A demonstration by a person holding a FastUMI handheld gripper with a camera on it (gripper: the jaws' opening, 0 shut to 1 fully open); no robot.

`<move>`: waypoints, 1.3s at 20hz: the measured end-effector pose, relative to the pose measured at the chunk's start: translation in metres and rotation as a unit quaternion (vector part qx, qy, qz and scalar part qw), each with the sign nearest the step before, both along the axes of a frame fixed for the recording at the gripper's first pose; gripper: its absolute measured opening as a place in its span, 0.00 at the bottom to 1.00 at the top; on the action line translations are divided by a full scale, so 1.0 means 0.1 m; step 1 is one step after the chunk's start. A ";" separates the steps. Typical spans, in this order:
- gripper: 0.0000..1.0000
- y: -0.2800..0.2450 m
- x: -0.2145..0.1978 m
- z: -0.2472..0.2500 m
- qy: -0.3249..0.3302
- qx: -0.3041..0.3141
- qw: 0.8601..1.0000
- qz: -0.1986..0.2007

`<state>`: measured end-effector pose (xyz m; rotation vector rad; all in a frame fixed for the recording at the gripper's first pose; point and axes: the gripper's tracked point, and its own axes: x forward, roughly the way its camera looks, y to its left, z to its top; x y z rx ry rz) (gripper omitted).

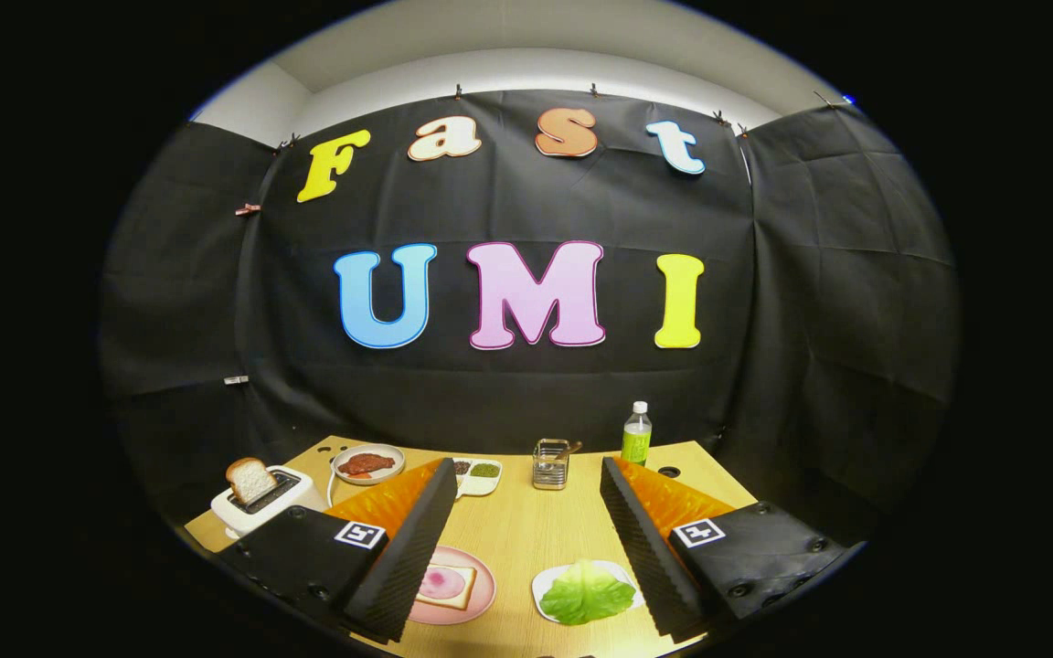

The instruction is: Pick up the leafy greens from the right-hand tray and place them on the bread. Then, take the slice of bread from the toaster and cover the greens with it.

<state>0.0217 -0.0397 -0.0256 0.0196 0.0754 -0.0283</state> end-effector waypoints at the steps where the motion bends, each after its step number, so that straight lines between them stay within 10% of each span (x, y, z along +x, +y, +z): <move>1: 0.98 -0.01 0.01 -0.02 0.003 0.001 1.000 0.001; 26: 0.98 -0.59 0.44 -1.88 0.227 -0.003 0.974 0.014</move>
